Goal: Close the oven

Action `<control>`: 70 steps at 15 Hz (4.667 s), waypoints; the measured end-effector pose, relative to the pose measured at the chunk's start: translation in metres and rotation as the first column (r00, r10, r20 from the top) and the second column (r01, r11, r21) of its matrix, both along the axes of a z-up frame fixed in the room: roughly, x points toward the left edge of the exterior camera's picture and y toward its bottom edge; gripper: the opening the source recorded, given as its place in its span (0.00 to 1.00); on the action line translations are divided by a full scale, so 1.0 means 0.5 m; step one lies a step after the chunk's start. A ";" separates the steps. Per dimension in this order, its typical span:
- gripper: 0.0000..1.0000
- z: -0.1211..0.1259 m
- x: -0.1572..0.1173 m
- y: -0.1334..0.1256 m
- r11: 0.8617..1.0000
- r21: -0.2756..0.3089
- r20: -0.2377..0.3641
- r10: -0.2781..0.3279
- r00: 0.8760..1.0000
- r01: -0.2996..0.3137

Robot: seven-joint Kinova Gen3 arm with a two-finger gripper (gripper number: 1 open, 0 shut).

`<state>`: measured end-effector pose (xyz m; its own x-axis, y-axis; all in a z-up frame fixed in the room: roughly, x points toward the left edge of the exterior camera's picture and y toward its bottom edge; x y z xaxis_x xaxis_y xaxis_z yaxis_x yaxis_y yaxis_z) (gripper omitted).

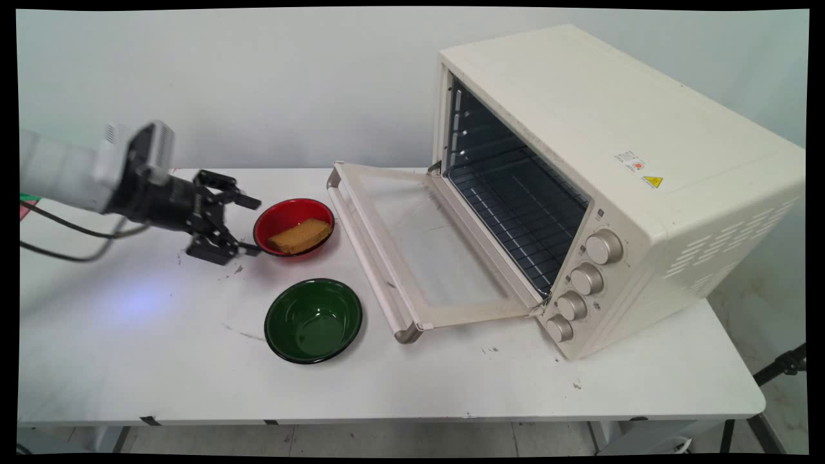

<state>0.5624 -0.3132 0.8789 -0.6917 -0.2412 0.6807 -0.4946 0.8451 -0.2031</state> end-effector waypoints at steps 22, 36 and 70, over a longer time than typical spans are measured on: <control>1.00 0.091 0.012 0.053 0.969 0.201 -0.236 0.192 0.953 -0.145; 1.00 0.050 -0.140 -0.006 0.957 0.254 -0.164 0.184 0.969 -0.138; 0.00 -0.113 -0.296 -0.145 0.975 0.150 -0.204 0.194 0.960 -0.165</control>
